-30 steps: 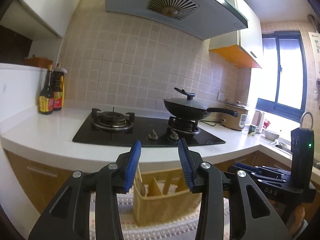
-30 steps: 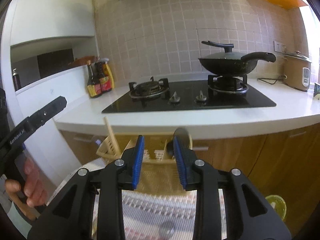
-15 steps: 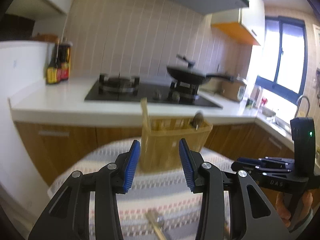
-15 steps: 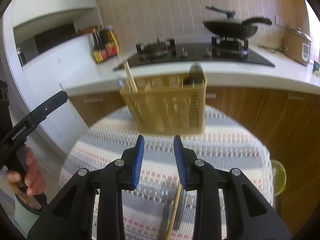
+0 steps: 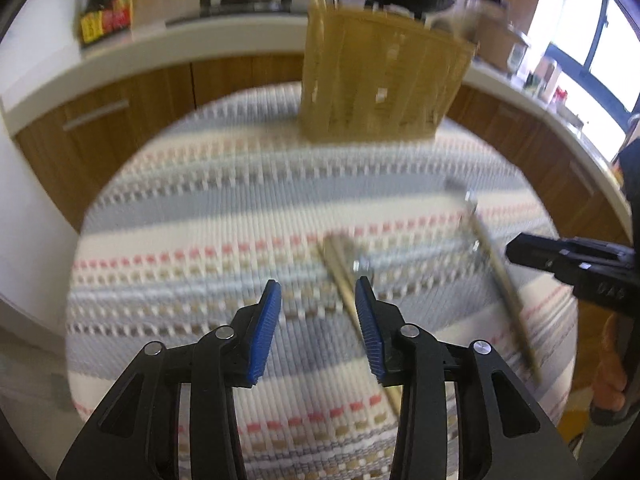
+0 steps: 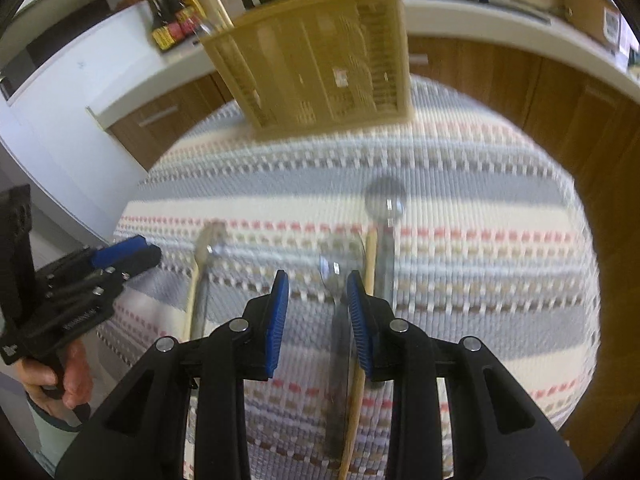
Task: Organize utensils
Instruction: 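Move both tools back down over the remaining utensils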
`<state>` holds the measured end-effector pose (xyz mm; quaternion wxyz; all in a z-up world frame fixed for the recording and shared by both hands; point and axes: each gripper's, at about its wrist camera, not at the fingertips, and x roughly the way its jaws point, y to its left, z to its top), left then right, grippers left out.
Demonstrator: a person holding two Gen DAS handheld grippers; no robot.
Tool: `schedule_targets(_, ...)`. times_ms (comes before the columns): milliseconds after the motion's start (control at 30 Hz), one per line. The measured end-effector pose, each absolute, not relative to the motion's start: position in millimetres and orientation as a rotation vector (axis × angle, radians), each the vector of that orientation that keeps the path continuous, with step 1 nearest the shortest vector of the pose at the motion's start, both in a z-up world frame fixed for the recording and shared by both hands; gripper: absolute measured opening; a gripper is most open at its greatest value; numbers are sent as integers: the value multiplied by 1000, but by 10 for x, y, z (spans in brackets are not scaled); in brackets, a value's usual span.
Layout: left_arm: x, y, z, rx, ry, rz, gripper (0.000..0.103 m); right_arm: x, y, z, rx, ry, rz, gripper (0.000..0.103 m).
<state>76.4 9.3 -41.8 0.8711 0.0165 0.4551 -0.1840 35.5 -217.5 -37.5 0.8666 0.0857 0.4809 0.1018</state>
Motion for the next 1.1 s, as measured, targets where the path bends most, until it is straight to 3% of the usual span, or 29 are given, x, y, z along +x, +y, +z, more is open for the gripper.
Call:
schedule_targets(533,763,-76,-613,121,983,-329,34,266,-2196,-462,181,1026,226,26)
schedule_targets(833,816,4,-567,24,1012,-390,36,286,-2214,-458,201,1028,240,26)
schedule_targets(1100,797,-160,-626,149,1022,-315,36,263,-2264,-445,219,1027,229,26)
